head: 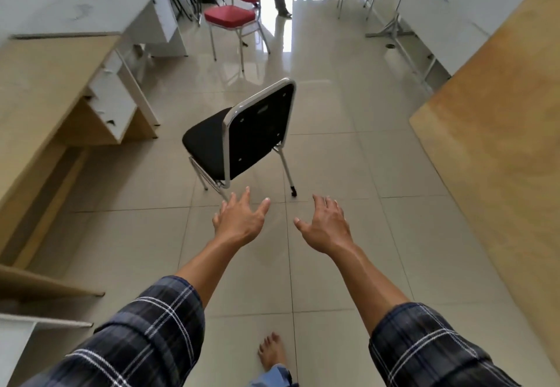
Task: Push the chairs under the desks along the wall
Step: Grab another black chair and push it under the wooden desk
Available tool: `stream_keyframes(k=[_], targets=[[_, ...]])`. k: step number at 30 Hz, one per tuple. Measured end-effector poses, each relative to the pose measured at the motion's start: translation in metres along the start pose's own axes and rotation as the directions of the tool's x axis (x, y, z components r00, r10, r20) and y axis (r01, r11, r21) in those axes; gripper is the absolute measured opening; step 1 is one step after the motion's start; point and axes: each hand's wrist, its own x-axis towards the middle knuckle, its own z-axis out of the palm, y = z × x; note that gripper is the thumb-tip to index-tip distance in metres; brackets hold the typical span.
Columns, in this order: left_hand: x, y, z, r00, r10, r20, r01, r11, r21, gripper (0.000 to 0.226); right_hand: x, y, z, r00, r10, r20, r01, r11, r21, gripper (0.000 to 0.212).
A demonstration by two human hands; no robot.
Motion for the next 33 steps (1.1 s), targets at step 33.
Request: stream_keyframes(k=[33], targets=[[0.327, 0.119, -0.07, 0.873, -0.389, -0.293, 0.362, 0.921, -0.145, 0.062, 0.419, -0.111, -0.155, 0.917, -0.374, 0.139, 0.378, 0.926, -0.001, 0.082]])
